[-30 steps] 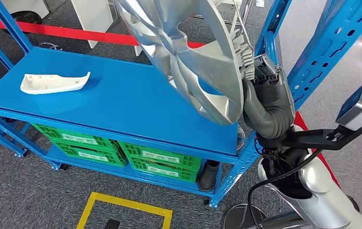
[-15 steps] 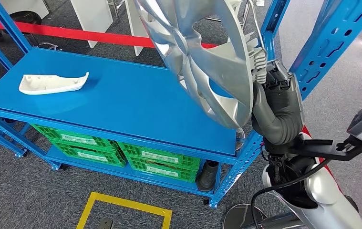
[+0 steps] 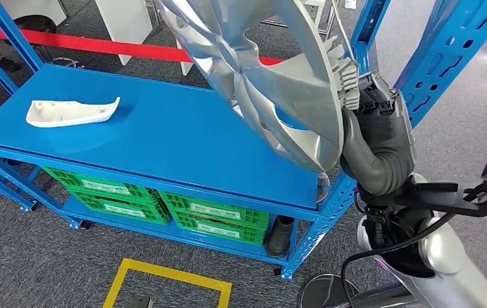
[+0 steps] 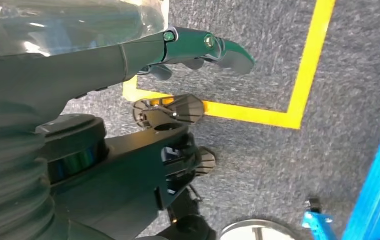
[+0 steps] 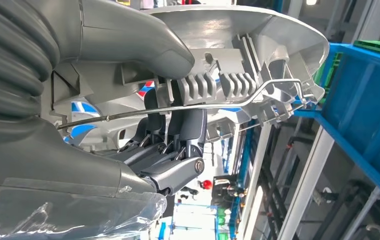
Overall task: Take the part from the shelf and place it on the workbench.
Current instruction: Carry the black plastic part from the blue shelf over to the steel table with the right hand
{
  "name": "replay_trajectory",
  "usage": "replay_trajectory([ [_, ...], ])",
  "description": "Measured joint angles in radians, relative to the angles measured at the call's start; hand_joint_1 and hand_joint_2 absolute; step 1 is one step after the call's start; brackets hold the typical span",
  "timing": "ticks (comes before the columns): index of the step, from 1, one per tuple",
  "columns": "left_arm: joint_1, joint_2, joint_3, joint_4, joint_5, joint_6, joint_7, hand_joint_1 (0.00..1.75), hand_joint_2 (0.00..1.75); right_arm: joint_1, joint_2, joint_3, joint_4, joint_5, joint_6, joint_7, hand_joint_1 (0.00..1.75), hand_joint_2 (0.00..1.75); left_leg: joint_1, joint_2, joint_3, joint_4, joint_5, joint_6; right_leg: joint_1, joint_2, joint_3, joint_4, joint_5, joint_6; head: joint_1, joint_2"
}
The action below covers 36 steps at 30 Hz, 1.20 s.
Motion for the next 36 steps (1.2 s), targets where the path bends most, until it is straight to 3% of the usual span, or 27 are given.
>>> replay_trajectory([
  [36,-0.001,-0.005,-0.001,0.001,0.011,0.013,0.036,0.00,1.75,-0.054,-0.012,0.040,-0.003,-0.014,0.004,0.019,1.75,1.75,0.000,0.000,0.000,0.000,0.000,0.000,0.000,0.000,0.000,0.000,0.000,0.000,0.000,0.000],
])
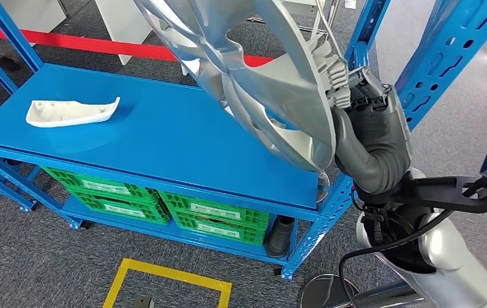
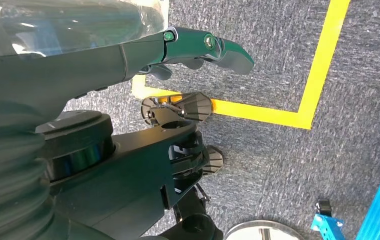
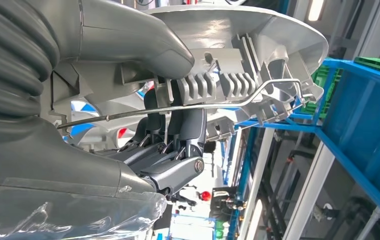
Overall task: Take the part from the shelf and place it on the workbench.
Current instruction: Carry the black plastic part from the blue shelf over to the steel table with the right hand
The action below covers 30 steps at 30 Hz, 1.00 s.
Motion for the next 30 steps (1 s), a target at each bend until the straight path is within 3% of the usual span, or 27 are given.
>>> replay_trajectory([
  [17,0.000,0.000,-0.003,0.000,0.007,0.001,0.006,0.00,1.75,0.003,-0.003,0.002,0.001,-0.004,-0.010,0.000,1.75,1.75,-0.002,0.000,0.000,0.001,-0.001,0.001,-0.002,0.000,0.000,-0.001,0.000,0.001,0.000,0.000],
  [23,-0.001,0.002,-0.007,0.001,0.010,0.002,0.006,0.00,1.75,0.005,-0.003,0.009,0.002,-0.004,-0.012,0.000,1.75,1.75,-0.010,0.000,0.000,0.003,-0.003,0.009,-0.010,0.000,0.000,-0.003,0.001,0.008,0.000,0.000],
  [27,-0.001,0.001,-0.008,0.001,0.015,0.002,0.007,0.00,1.75,0.007,-0.005,0.009,0.003,-0.004,-0.014,0.000,1.75,1.75,-0.009,0.000,0.000,-0.004,0.002,0.009,-0.010,0.000,0.002,-0.002,-0.001,0.003,0.001,0.000],
  [30,-0.001,0.001,-0.008,0.001,0.018,0.002,0.007,0.00,1.75,0.007,-0.006,0.009,0.003,-0.004,-0.018,0.000,1.75,1.75,-0.009,0.000,0.000,-0.004,0.001,0.010,-0.010,0.000,0.003,-0.006,0.001,0.004,0.001,0.000],
])
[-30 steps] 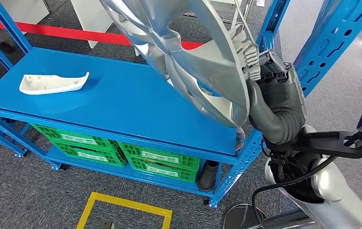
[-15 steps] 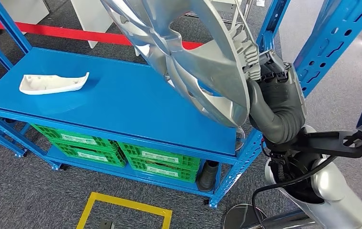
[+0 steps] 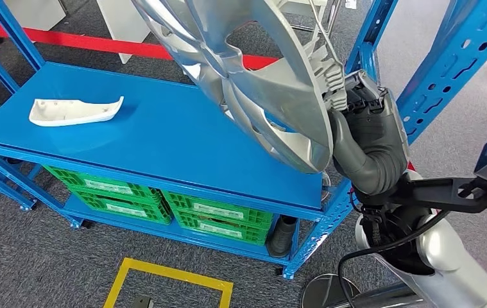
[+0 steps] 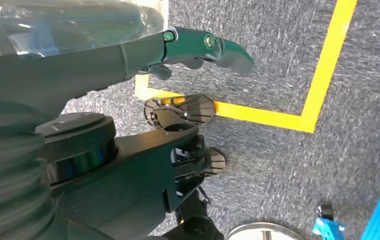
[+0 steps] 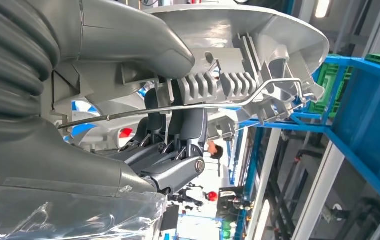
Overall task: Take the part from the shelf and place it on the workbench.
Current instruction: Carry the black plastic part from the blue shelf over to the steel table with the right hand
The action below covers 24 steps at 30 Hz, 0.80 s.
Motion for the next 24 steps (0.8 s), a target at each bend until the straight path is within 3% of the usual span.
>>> replay_trajectory([
  [5,0.000,0.000,0.000,0.000,0.002,0.000,0.000,0.00,1.75,0.002,-0.003,0.000,0.000,0.000,-0.006,0.000,1.75,1.75,-0.002,0.000,0.000,0.002,-0.001,0.002,0.000,0.000,0.000,-0.003,0.001,0.003,0.000,0.000],
  [9,0.000,0.000,0.000,0.000,0.002,0.000,0.002,0.00,1.75,0.004,-0.004,0.000,0.000,0.000,-0.010,0.000,1.75,1.75,-0.003,0.000,0.002,-0.001,0.001,0.013,-0.003,0.001,0.003,-0.010,0.005,0.016,-0.001,0.000],
  [11,-0.001,-0.001,0.000,0.000,0.003,0.000,0.002,0.00,1.75,0.004,-0.006,-0.001,0.000,0.000,-0.011,0.000,1.75,1.75,0.004,0.003,0.012,-0.019,0.011,0.019,-0.002,0.000,-0.003,0.007,-0.010,0.019,0.000,0.000],
  [12,-0.002,-0.001,0.000,0.000,0.003,0.000,0.003,0.00,1.75,0.005,-0.008,-0.001,0.000,0.000,-0.012,0.000,1.75,1.75,0.008,0.004,0.016,-0.027,0.015,0.021,-0.002,0.000,-0.019,0.041,-0.031,0.019,0.001,0.000],
  [14,-0.002,-0.002,-0.001,0.000,0.004,0.000,0.004,0.00,1.75,0.008,-0.010,0.000,0.000,0.000,-0.013,0.000,1.75,1.75,0.011,0.005,0.019,-0.031,0.016,0.021,-0.003,-0.001,-0.079,0.162,-0.088,0.021,0.003,0.000],
  [16,-0.001,-0.002,-0.001,0.000,0.006,0.000,0.004,0.00,1.75,0.014,-0.012,0.000,0.000,0.000,-0.015,0.001,1.75,1.75,0.013,0.005,0.020,-0.029,0.013,0.017,-0.005,-0.001,-0.129,0.253,-0.106,0.025,0.003,0.000],
  [17,-0.001,-0.002,-0.001,0.000,0.007,0.000,0.005,0.00,1.75,0.016,-0.013,0.000,0.001,0.000,-0.016,0.002,1.75,1.75,0.015,0.004,0.022,-0.028,0.010,0.013,-0.007,-0.001,-0.130,0.247,-0.086,0.027,0.004,0.000],
  [20,-0.001,-0.002,-0.002,0.000,0.010,0.000,0.005,0.00,1.75,0.018,-0.014,0.000,0.003,0.000,-0.019,0.005,1.75,1.75,0.022,0.001,0.031,-0.014,-0.008,-0.009,-0.011,-0.002,-0.056,0.083,0.009,0.033,0.004,0.000],
  [22,-0.002,-0.002,-0.002,0.001,0.012,0.000,0.005,0.00,1.75,0.018,-0.015,0.000,0.004,0.000,-0.020,0.005,1.75,1.75,0.022,0.000,0.032,-0.006,-0.017,-0.025,-0.007,0.000,-0.029,0.026,0.017,0.021,0.004,0.000],
  [24,-0.001,-0.002,-0.003,0.001,0.013,0.000,0.006,0.00,1.75,0.020,-0.015,0.000,0.005,0.000,-0.022,0.005,1.75,1.75,0.022,0.000,0.033,-0.007,-0.017,-0.035,-0.004,0.002,-0.029,0.026,0.009,0.000,0.001,0.000],
])
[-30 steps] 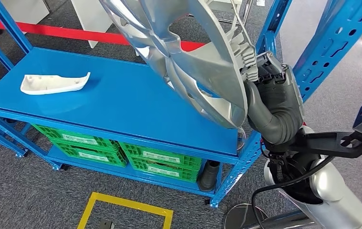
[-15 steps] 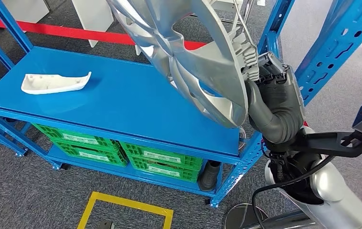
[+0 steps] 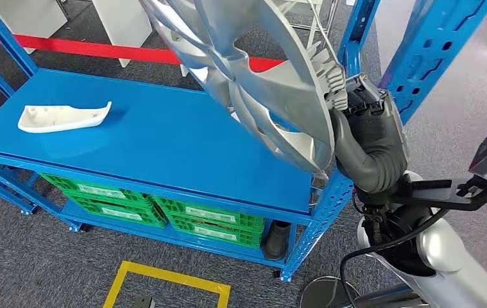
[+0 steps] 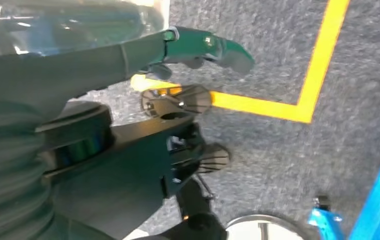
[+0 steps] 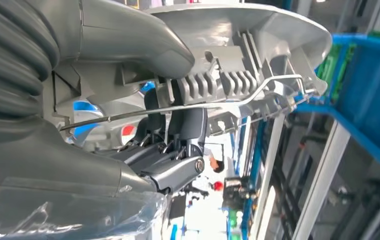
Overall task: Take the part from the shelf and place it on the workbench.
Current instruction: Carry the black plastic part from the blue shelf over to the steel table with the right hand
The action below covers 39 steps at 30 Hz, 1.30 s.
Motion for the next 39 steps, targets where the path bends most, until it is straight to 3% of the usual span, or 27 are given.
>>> replay_trajectory([
  [3,-0.001,0.000,-0.002,0.000,0.000,0.000,0.001,0.00,1.75,0.001,0.000,0.000,0.001,0.000,-0.002,0.001,1.75,1.75,0.002,0.001,-0.014,0.039,-0.033,-0.012,-0.003,-0.003,0.004,-0.005,-0.001,-0.023,-0.005,0.000],
  [6,-0.001,0.000,-0.004,0.000,0.001,0.000,0.001,0.00,1.75,0.000,0.000,0.000,0.001,0.000,-0.002,0.000,1.75,1.75,0.002,0.002,-0.095,0.212,-0.110,-0.015,0.001,-0.005,0.007,-0.007,-0.002,-0.033,-0.008,0.000],
  [7,-0.001,0.000,-0.004,0.000,0.002,0.000,0.001,0.00,1.75,0.001,0.000,0.000,0.001,0.000,-0.002,0.000,1.75,1.75,0.001,0.002,-0.118,0.256,-0.118,-0.013,0.003,-0.004,0.008,-0.007,-0.003,-0.035,-0.008,0.000],
  [8,0.000,0.000,-0.005,0.000,0.002,0.000,0.001,0.00,1.75,0.001,0.000,0.000,0.001,0.000,-0.002,0.000,1.75,1.75,0.000,0.002,-0.129,0.269,-0.108,-0.010,0.005,-0.003,0.008,-0.007,-0.003,-0.036,-0.008,0.000],
  [9,0.000,0.000,-0.005,0.000,0.003,0.000,0.001,0.00,1.75,0.001,0.000,0.000,0.001,0.000,-0.003,0.000,1.75,1.75,-0.001,0.002,-0.124,0.245,-0.081,-0.005,0.007,-0.002,0.009,-0.006,-0.004,-0.036,-0.008,0.000],
  [12,-0.002,0.001,-0.005,0.000,0.006,0.000,0.001,0.00,1.75,0.001,0.000,0.000,0.001,0.000,-0.004,0.000,1.75,1.75,-0.011,0.001,-0.061,0.077,0.017,0.014,0.011,0.001,0.012,-0.006,-0.005,-0.032,-0.007,0.000],
  [14,-0.002,0.001,-0.005,0.000,0.007,0.000,0.001,0.00,1.75,0.002,0.000,0.000,0.001,0.000,-0.004,0.000,1.75,1.75,-0.016,0.000,-0.041,0.026,0.027,0.022,0.012,0.002,0.010,-0.006,-0.002,-0.022,-0.007,0.000],
  [17,-0.001,0.000,-0.005,0.000,0.009,0.001,0.001,0.00,1.75,0.003,0.000,0.000,0.001,0.000,-0.004,0.000,1.75,1.75,-0.013,0.000,-0.039,0.009,0.032,0.033,0.011,0.000,0.007,-0.005,-0.005,-0.003,-0.006,0.000],
  [19,-0.002,0.000,-0.005,0.000,0.010,0.001,0.001,0.00,1.75,0.003,-0.001,0.000,0.001,0.000,-0.003,0.000,1.75,1.75,-0.009,0.002,-0.039,0.002,0.041,0.043,0.011,-0.003,-0.009,0.046,-0.052,0.005,-0.002,0.000],
  [21,-0.002,-0.001,-0.006,0.000,0.010,0.001,0.001,0.00,1.75,0.006,-0.001,0.000,0.001,0.000,-0.002,-0.001,1.75,1.75,-0.011,0.003,-0.044,0.003,0.045,0.048,0.010,-0.004,-0.048,0.165,-0.124,0.009,0.002,0.000],
  [22,-0.001,-0.001,-0.006,0.000,0.010,0.002,0.001,0.00,1.75,0.008,-0.001,0.000,0.001,0.000,-0.001,-0.001,1.75,1.75,-0.013,0.003,-0.047,0.005,0.046,0.050,0.010,-0.004,-0.064,0.219,-0.147,0.010,0.003,0.000],
  [23,-0.001,-0.002,-0.006,0.000,0.010,0.002,0.001,0.00,1.75,0.010,-0.001,0.000,0.002,0.000,-0.001,-0.001,1.75,1.75,-0.015,0.003,-0.051,0.007,0.047,0.051,0.011,-0.004,-0.069,0.244,-0.152,0.010,0.003,0.000],
  [24,-0.001,-0.002,-0.006,0.000,0.010,0.002,0.001,0.00,1.75,0.011,-0.001,0.000,0.002,0.000,-0.001,-0.001,1.75,1.75,-0.016,0.003,-0.055,0.009,0.049,0.051,0.011,-0.004,-0.055,0.231,-0.138,0.009,0.003,0.000],
  [27,-0.001,-0.003,-0.006,0.000,0.010,0.001,0.001,0.00,1.75,0.011,-0.001,0.000,0.002,0.000,-0.001,-0.001,1.75,1.75,-0.020,0.003,-0.063,0.016,0.054,0.047,0.015,-0.004,0.052,0.046,-0.064,-0.004,0.003,0.000],
  [29,-0.002,-0.004,-0.007,0.000,0.010,0.001,0.000,0.00,1.75,0.010,-0.001,-0.001,0.002,0.000,-0.001,-0.002,1.75,1.75,-0.021,0.003,-0.070,0.018,0.061,0.037,0.020,-0.003,0.082,-0.016,-0.052,-0.014,0.003,0.000],
  [31,-0.002,-0.005,-0.010,0.001,0.010,0.001,0.000,0.00,1.75,0.011,-0.002,-0.001,0.002,0.000,-0.002,-0.002,1.75,1.75,-0.020,0.004,-0.074,0.016,0.069,0.025,0.023,-0.002,0.077,-0.021,-0.044,-0.023,0.002,0.000],
  [33,-0.001,-0.005,-0.014,0.001,0.010,0.001,0.000,0.00,1.75,0.011,-0.002,-0.001,0.002,0.000,-0.002,-0.003,1.75,1.75,-0.021,0.003,-0.080,0.029,0.054,0.014,0.017,-0.005,0.075,-0.031,-0.032,-0.036,0.001,0.000],
  [34,-0.001,-0.005,-0.015,0.001,0.010,0.001,0.000,0.00,1.75,0.011,-0.002,-0.001,0.002,0.000,-0.002,-0.003,1.75,1.75,-0.020,0.002,-0.089,0.058,0.028,0.009,0.014,-0.007,0.073,-0.036,-0.025,-0.042,-0.001,0.000],
  [37,-0.001,-0.004,-0.018,0.002,0.011,0.001,0.000,0.00,1.75,0.012,-0.002,0.000,0.002,0.000,-0.002,-0.004,1.75,1.75,-0.014,0.002,-0.139,0.229,-0.083,-0.005,0.012,-0.012,0.057,-0.034,-0.013,-0.048,-0.004,0.000],
  [38,-0.001,-0.004,-0.019,0.002,0.011,0.001,0.000,0.00,1.75,0.013,-0.002,0.000,0.002,0.000,-0.002,-0.004,1.75,1.75,-0.013,0.003,-0.144,0.263,-0.097,-0.007,0.012,-0.012,0.049,-0.030,-0.010,-0.047,-0.004,0.000],
  [39,-0.001,-0.004,-0.020,0.002,0.011,0.001,0.000,0.00,1.75,0.014,-0.002,0.000,0.002,0.000,-0.003,-0.004,1.75,1.75,-0.012,0.003,-0.132,0.259,-0.091,-0.008,0.011,-0.012,0.041,-0.026,-0.007,-0.046,-0.004,0.000],
])
